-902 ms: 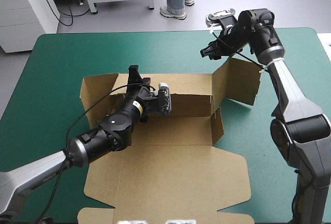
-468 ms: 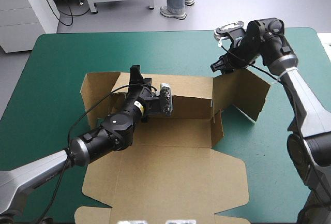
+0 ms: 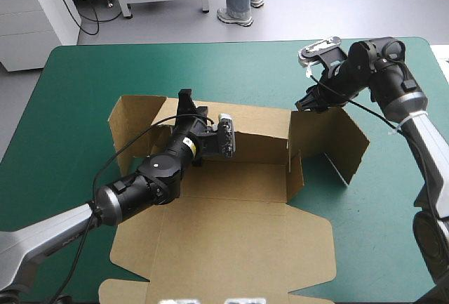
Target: Fold the box
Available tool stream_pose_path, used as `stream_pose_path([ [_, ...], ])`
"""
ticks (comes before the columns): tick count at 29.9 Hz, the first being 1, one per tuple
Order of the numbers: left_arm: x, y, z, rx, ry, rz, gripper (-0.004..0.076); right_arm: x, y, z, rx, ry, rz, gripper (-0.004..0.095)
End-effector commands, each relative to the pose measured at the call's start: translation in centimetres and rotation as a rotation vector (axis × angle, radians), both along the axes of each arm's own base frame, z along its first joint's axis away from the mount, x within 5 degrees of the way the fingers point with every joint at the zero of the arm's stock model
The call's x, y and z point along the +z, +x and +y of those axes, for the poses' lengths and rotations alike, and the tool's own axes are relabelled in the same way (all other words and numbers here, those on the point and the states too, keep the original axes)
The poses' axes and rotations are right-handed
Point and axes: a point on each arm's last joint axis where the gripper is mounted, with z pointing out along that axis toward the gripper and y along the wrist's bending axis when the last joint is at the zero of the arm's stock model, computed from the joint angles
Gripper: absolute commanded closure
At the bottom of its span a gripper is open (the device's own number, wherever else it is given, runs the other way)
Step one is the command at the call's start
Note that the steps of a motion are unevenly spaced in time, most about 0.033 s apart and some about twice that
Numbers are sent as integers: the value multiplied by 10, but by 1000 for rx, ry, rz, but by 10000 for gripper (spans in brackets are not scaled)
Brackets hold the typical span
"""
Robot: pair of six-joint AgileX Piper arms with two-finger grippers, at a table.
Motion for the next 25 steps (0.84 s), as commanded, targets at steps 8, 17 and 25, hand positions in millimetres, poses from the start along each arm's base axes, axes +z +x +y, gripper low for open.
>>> stream_pose_path([
  [8, 7, -3, -3, 0, -69, 16, 726, 5, -44, -11, 35, -37, 45, 421],
  [17, 7, -3, -3, -1, -67, 14, 726, -3, -77, 2, 194, 127, 102, 438],
  [25, 7, -3, -3, -9, -71, 15, 726, -21, -104, 11, 334, 236, 151, 439],
])
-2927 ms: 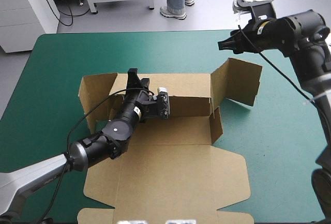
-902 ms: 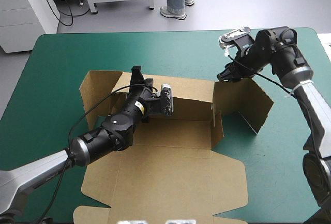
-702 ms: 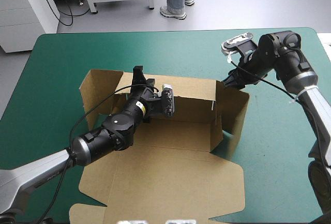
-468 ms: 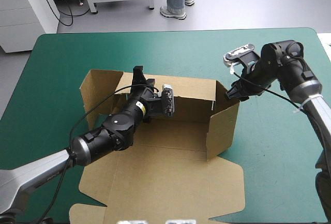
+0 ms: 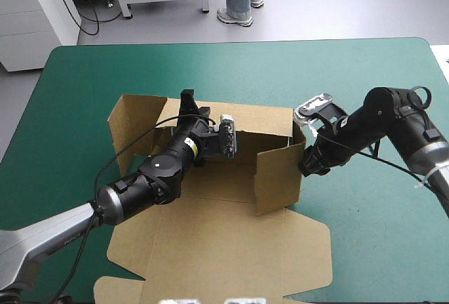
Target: Fold the box
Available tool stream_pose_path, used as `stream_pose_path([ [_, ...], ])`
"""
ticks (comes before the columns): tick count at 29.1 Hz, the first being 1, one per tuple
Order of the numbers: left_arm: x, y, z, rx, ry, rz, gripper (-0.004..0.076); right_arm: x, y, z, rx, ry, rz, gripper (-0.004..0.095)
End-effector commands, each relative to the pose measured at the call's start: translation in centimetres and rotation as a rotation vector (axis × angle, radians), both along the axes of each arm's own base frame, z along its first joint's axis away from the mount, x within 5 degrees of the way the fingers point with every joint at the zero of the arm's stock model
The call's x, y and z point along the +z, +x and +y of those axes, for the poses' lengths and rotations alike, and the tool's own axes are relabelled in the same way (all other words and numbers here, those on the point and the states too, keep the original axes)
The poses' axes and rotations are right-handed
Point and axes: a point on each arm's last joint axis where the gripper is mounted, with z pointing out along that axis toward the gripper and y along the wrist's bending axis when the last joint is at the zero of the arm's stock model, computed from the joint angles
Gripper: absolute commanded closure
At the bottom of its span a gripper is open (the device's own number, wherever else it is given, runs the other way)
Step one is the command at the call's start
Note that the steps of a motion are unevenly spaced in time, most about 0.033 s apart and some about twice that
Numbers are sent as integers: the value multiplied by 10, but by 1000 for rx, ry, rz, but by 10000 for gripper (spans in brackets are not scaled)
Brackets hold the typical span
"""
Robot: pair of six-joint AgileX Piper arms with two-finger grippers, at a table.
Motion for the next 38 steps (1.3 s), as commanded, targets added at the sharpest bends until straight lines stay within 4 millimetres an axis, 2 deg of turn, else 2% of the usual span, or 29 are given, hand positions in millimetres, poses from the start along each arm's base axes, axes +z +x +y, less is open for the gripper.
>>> stream_pose_path([
  [1, 8, -3, -1, 8, -69, 14, 726, 15, -15, 6, 38, 121, -20, 438],
  [6, 8, -3, -1, 8, -69, 14, 726, 8, -16, 21, 40, 120, -48, 443],
  [11, 8, -3, -1, 10, -72, 17, 726, -5, -16, 38, -103, 9, -110, 468],
  [14, 8, -3, -1, 12, -77, 20, 726, -7, -15, 46, -203, 26, -150, 469],
  [20, 8, -3, -1, 16, -85, 22, 726, -19, -19, 68, -218, 102, -219, 509],
  [23, 8, -3, -1, 16, -85, 22, 726, -30, -20, 71, -302, 101, -235, 548],
  [28, 8, -3, -1, 16, -85, 22, 726, -33, -23, 71, -420, 105, -328, 589],
  [32, 8, -3, -2, 3, -91, 25, 726, -29, -22, 73, -464, 100, -405, 690],
  [33, 8, -4, -3, -6, -95, 26, 726, -29, -21, 73, -468, 97, -417, 736],
  [34, 8, -4, -5, -22, -102, 29, 726, -28, -19, 73, -476, 105, -444, 857],
  [35, 8, -4, -5, -24, -103, 29, 726, -27, -18, 73, -472, 111, -459, 910],
  [38, 8, -5, -5, -27, -102, 28, 726, -26, -14, 72, -489, 117, -488, 924],
])
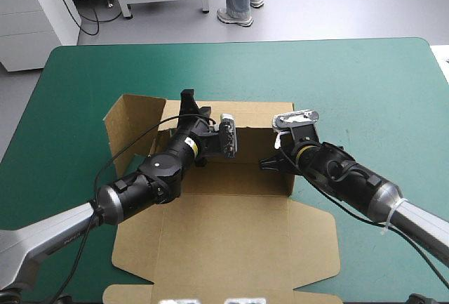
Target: Fold the box
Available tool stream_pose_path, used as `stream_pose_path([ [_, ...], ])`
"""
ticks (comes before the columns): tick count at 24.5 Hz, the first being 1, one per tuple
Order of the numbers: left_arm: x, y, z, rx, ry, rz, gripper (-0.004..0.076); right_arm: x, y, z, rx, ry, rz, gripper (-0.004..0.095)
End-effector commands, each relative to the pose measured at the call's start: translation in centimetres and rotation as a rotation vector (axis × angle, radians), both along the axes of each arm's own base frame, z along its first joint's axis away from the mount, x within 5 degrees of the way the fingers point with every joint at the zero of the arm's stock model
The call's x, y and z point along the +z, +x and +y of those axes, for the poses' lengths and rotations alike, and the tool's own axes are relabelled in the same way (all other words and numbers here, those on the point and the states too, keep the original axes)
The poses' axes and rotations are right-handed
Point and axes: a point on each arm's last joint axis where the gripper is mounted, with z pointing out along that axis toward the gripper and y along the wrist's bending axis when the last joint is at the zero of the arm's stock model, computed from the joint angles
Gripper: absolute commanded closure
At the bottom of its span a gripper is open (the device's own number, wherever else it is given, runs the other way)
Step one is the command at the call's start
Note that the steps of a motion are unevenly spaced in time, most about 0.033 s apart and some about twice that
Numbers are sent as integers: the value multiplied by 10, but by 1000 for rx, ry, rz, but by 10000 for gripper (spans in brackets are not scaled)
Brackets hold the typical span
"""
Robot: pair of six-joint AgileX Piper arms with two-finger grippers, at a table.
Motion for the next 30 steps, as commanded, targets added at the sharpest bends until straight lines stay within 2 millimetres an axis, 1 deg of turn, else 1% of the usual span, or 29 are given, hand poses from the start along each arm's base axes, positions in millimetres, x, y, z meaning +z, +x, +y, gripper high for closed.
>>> stream_pose_path([
  [1, 9, -5, -4, -19, -81, 19, 726, 24, 7, 2, 49, 21, -169, 926],
  [5, 9, -5, -4, -22, -83, 19, 724, 19, 9, 4, 52, 7, -157, 926],
  [7, 9, -5, -4, -17, -85, 17, 671, 15, 11, 5, 52, 2, -146, 926],
  [9, 9, -5, -3, -18, -74, 13, 548, 15, 11, 5, 56, 1, -148, 926],
  [10, 9, -5, -3, -18, -74, 13, 463, 15, 11, 6, 57, 2, -150, 926],
  [12, 13, -6, -2, -14, -87, 7, 318, 16, 11, 6, 60, 6, -153, 926],
  [13, 16, -7, 0, -11, -96, 1, 297, 15, 12, 5, 56, 5, -151, 926],
  [17, 32, -17, 5, -9, -125, -33, 293, 12, 21, -3, 15, 24, -140, 926],
  [21, 39, -25, 5, -2, -118, -59, 293, 9, 29, -10, -5, 19, -139, 926],
  [25, 42, -39, -4, -7, -48, -123, 293, 8, 41, -9, -5, 2, -129, 926],
  [30, 46, -57, -11, 4, -36, -144, 293, 10, 51, -3, 20, -22, -123, 926],
])
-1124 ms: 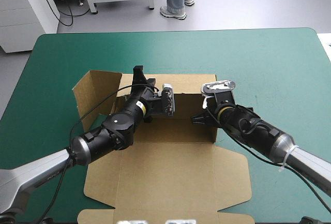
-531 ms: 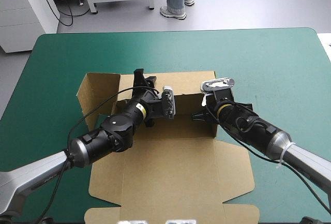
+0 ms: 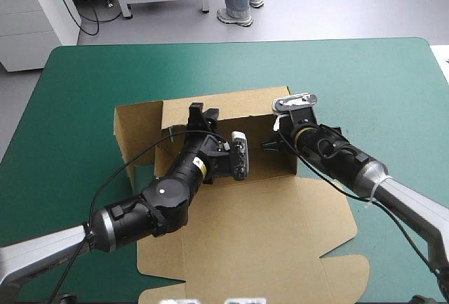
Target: Fold the box
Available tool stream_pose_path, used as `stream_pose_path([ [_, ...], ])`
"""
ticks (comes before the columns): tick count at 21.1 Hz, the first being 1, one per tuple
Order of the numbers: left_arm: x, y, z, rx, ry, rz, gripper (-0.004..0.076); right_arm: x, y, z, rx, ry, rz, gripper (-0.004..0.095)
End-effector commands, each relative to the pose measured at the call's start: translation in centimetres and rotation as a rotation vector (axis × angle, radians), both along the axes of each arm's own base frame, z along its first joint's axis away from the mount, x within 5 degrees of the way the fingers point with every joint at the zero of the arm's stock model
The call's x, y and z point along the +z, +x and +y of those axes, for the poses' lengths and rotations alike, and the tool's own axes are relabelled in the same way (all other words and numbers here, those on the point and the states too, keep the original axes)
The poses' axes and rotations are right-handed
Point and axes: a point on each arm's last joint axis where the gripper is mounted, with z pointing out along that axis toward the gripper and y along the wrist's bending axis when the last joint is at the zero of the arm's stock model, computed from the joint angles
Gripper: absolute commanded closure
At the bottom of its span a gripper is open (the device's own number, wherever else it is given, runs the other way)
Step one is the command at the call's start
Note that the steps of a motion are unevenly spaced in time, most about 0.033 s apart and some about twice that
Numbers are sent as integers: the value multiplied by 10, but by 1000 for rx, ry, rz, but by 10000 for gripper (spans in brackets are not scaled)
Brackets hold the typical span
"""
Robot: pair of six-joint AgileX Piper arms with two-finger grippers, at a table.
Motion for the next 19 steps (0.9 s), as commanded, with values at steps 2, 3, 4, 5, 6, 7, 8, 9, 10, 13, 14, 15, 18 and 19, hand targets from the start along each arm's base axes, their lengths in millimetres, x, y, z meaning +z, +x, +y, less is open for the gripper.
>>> stream_pose_path([
  [2, 27, -20, 4, 40, -45, -87, 293, 20, 8, 3, 30, 22, -69, 926],
  [3, 30, -24, 5, 48, -54, -94, 293, 21, 9, 4, 31, 21, -70, 926],
  [4, 34, -28, 6, 50, -63, -99, 293, 22, 9, 4, 34, 19, -73, 926],
  [5, 41, -35, 9, 47, -83, -110, 293, 22, 9, 4, 36, 14, -72, 926],
  [6, 45, -39, 11, 42, -100, -113, 293, 22, 9, 4, 37, 11, -70, 926],
  [7, 51, -45, 16, 34, -139, -101, 293, 21, 8, 3, 30, -1, -56, 926],
  [8, 54, -47, 19, 33, -162, -86, 293, 20, 8, 2, 21, -7, -42, 926],
  [9, 58, -51, 25, 35, -196, -57, 293, 19, 6, 1, 22, -19, -13, 926],
  [10, 59, -51, 27, 34, -198, -52, 293, 19, 5, 1, 27, -25, 3, 926],
  [13, 64, -55, 34, 13, -169, -54, 293, 35, 2, 2, 60, -60, 62, 926],
  [14, 62, -54, 35, 24, -173, -33, 293, 46, 4, 0, 55, -74, 60, 926],
  [15, 60, -53, 36, 29, -169, -14, 293, 51, 4, -3, 43, -80, 74, 926],
  [18, 61, -41, 44, 70, -193, 58, 318, 75, 12, -24, 56, -51, 156, 926],
  [19, 65, -37, 47, 90, -222, 79, 318, 79, 16, -34, 51, -39, 172, 926],
])
